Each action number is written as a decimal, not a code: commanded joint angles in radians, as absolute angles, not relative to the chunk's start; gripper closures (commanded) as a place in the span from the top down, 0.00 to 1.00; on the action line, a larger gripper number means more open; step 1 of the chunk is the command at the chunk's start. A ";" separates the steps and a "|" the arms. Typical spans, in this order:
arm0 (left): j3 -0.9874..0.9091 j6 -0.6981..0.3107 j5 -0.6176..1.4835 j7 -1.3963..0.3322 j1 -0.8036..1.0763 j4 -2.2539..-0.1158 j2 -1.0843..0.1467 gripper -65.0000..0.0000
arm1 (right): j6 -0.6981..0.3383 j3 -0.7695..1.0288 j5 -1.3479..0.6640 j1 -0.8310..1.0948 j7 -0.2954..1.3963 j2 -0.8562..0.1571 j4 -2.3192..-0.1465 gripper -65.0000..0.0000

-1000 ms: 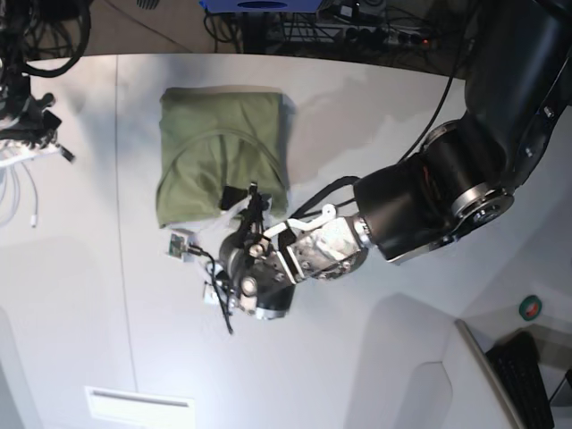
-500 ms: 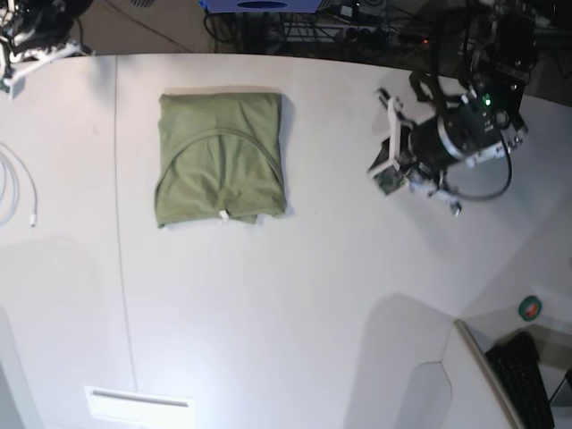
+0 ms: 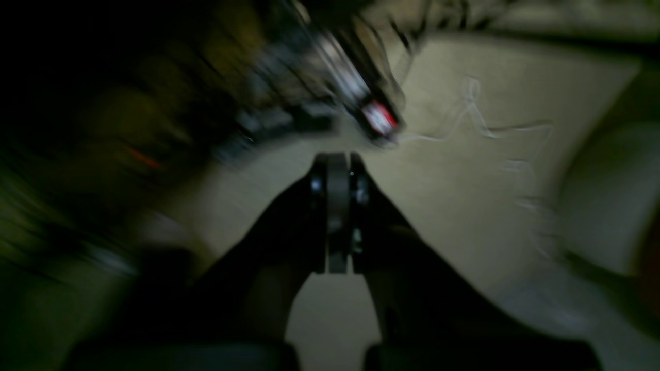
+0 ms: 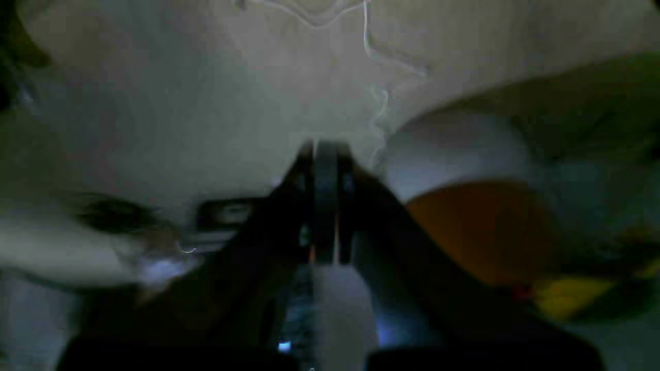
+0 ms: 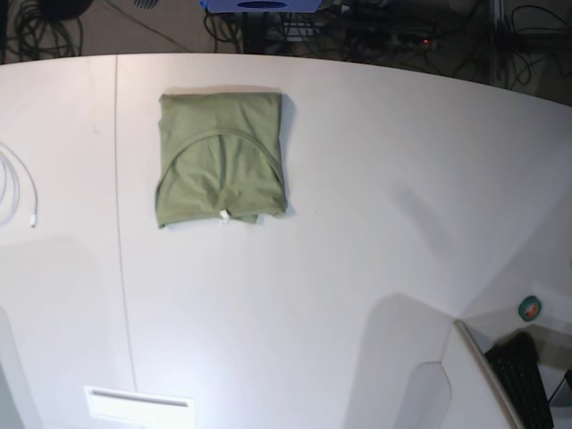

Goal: Layout the t-shirt on the table in an organized manner, then fold the t-shirt properly

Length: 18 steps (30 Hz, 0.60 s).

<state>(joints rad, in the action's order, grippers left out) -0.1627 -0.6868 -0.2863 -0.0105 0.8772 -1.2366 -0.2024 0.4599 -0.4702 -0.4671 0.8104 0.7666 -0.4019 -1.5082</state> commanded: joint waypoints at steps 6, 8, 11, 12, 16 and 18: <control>-0.163 -0.529 -0.404 0.449 0.515 -0.237 -0.208 0.00 | 0.467 -0.964 -0.418 0.542 0.298 -0.182 -0.584 0.00; -0.163 -0.437 -0.493 0.602 0.375 0.000 -0.231 0.00 | 0.467 -1.067 -0.420 0.479 0.001 -0.087 -0.263 0.00; -0.163 -0.323 -0.661 0.676 0.321 0.000 -0.232 0.00 | 0.467 -1.095 -0.420 0.461 -0.423 -0.024 0.000 0.00; -0.173 -0.278 -0.717 0.648 0.335 0.000 -0.229 0.00 | 0.467 -1.093 -0.420 0.467 -0.533 -0.024 0.000 0.00; -0.171 -0.134 -0.774 0.463 0.381 -0.048 -0.180 0.00 | 0.467 -1.093 -0.421 0.467 -0.584 -0.070 -0.001 0.00; -0.165 -0.127 -0.780 0.417 0.374 -0.076 -0.174 0.00 | 0.467 -1.093 -0.421 0.456 -0.584 -0.096 -0.036 0.00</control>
